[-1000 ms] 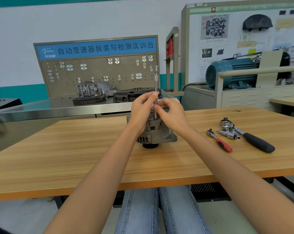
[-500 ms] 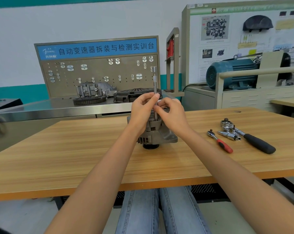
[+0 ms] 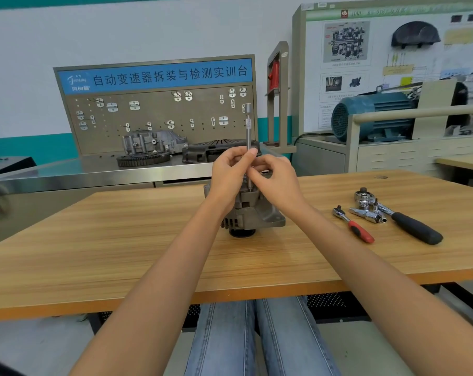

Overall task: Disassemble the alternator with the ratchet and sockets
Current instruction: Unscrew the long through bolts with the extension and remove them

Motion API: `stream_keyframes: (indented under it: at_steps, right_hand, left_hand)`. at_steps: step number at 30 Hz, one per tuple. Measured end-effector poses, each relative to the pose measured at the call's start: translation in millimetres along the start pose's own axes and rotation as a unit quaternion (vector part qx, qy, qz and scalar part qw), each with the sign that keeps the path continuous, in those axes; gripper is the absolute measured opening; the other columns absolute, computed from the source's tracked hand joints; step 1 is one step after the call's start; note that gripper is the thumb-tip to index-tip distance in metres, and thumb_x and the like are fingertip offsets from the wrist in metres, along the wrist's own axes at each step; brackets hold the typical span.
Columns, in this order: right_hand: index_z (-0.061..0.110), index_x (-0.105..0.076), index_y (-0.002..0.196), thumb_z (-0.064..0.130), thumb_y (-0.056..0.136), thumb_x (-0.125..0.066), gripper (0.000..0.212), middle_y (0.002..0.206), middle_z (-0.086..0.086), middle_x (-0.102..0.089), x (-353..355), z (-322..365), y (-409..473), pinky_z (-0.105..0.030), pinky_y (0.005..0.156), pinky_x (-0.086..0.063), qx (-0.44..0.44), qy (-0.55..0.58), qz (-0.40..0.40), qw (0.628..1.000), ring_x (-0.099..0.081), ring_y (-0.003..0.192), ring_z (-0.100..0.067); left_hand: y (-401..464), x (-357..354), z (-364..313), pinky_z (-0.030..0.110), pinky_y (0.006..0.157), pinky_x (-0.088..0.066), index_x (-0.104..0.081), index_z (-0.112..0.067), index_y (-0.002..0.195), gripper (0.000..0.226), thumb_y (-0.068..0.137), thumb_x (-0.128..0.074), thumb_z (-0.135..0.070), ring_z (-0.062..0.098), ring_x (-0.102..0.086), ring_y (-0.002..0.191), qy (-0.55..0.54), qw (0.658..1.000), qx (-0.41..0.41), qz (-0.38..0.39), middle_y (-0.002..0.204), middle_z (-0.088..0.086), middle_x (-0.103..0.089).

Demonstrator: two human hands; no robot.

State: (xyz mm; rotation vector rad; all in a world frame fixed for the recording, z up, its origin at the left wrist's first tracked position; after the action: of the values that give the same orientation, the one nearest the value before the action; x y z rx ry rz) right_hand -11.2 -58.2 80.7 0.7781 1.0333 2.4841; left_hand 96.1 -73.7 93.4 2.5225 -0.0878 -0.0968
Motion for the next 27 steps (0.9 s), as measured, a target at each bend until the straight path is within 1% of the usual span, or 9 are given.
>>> stream_keyframes:
  at_steps: [2,5,9,14,17,19,20,24,27]
  right_hand:
    - [0.017,-0.066,0.096,0.034,0.087,-0.062,0.019,0.092,0.002,-0.065,-0.9,-0.5,-0.7,-0.031,0.085,-0.048,0.004,-0.006,-0.010,1.000,-0.054,0.095,-0.007]
    - [0.017,-0.065,0.091,0.033,0.088,-0.062,0.016,0.088,0.003,-0.063,0.0,-0.5,-1.5,-0.030,0.083,-0.046,0.016,-0.012,-0.011,1.000,-0.051,0.094,-0.008]
    - [0.018,-0.066,0.095,0.031,0.090,-0.059,0.015,0.086,0.008,-0.061,1.7,0.7,-0.8,-0.031,0.085,-0.044,0.018,-0.018,0.000,1.000,-0.050,0.098,-0.009]
    - [0.016,-0.068,0.106,0.028,0.092,-0.056,0.022,0.097,0.004,-0.067,2.3,0.1,0.1,-0.034,0.089,-0.046,0.017,-0.020,0.014,1.000,-0.053,0.101,-0.010]
    - [0.017,-0.069,0.106,0.032,0.091,-0.058,0.024,0.096,0.005,-0.068,1.5,0.4,0.0,-0.037,0.090,-0.048,0.014,-0.012,0.014,1.000,-0.055,0.102,-0.011]
    - [0.017,-0.069,0.100,0.035,0.088,-0.061,0.023,0.091,0.006,-0.067,1.1,0.5,-0.4,-0.034,0.088,-0.048,0.010,-0.004,0.003,1.000,-0.055,0.099,-0.010]
    - [0.017,-0.068,0.097,0.035,0.087,-0.063,0.022,0.088,0.006,-0.066,0.8,0.4,-0.3,-0.033,0.087,-0.048,0.010,-0.004,-0.001,1.000,-0.055,0.097,-0.009]
    - [0.015,-0.067,0.094,0.033,0.088,-0.063,0.020,0.089,0.004,-0.065,0.6,0.5,-0.4,-0.032,0.085,-0.048,0.016,-0.013,-0.002,1.000,-0.055,0.094,-0.010]
    - [0.015,-0.067,0.097,0.032,0.090,-0.060,0.020,0.091,0.003,-0.065,1.9,0.3,-0.5,-0.030,0.085,-0.045,0.021,-0.021,0.008,1.000,-0.054,0.096,-0.010]
  left_hand:
    - [0.5,0.5,0.7,0.020,0.076,-0.050,-0.062,-0.004,0.112,0.026,0.091,-0.064,-0.020,0.008,-0.060,0.083,-0.005,1.000,0.001,-0.003,0.087,-0.002,-0.062]
    - [1.0,1.1,0.1,0.018,0.075,-0.049,-0.064,-0.007,0.109,0.023,0.092,-0.063,-0.021,0.007,-0.060,0.083,-0.007,1.000,0.000,-0.004,0.086,-0.003,-0.063]
    - [-1.2,-0.4,-2.2,0.020,0.079,-0.049,-0.067,-0.017,0.105,0.015,0.095,-0.058,-0.022,0.009,-0.060,0.092,-0.013,1.000,0.002,-0.001,0.090,-0.006,-0.065]
    - [-2.2,-0.2,-2.9,0.029,0.092,-0.051,-0.068,-0.021,0.101,0.013,0.095,-0.056,-0.019,0.013,-0.062,0.100,-0.020,1.000,0.003,0.001,0.097,-0.006,-0.068]
    - [-1.0,0.9,-2.2,0.033,0.093,-0.051,-0.068,-0.014,0.104,0.014,0.094,-0.059,-0.020,0.019,-0.062,0.099,-0.024,1.000,0.008,0.005,0.096,0.001,-0.067]
    - [0.0,0.9,-1.5,0.032,0.091,-0.051,-0.066,-0.004,0.111,0.024,0.093,-0.062,-0.020,0.018,-0.061,0.097,-0.027,1.000,0.013,0.001,0.097,0.005,-0.065]
    - [0.4,1.0,-1.2,0.030,0.090,-0.051,-0.065,-0.003,0.113,0.027,0.092,-0.063,-0.020,0.017,-0.061,0.096,-0.026,1.000,0.014,-0.002,0.097,0.005,-0.065]
    - [0.3,0.3,-0.1,0.022,0.083,-0.050,-0.065,-0.005,0.112,0.026,0.091,-0.064,-0.020,0.011,-0.061,0.093,-0.022,1.000,0.007,-0.004,0.094,0.000,-0.065]
    - [1.1,1.1,0.3,0.025,0.087,-0.051,-0.064,-0.004,0.115,0.029,0.092,-0.062,-0.021,0.013,-0.060,0.095,-0.024,1.000,0.009,-0.005,0.094,0.000,-0.064]
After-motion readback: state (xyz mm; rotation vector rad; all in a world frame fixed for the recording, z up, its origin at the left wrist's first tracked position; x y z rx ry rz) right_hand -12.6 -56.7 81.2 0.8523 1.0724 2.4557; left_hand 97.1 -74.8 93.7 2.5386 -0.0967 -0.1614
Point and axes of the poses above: each hand's wrist, its own y-axis towards the middle knuckle, its own x-axis out of the back of the hand, z = x × y, the point moved 1 cm from there along y, towards the middle knuckle
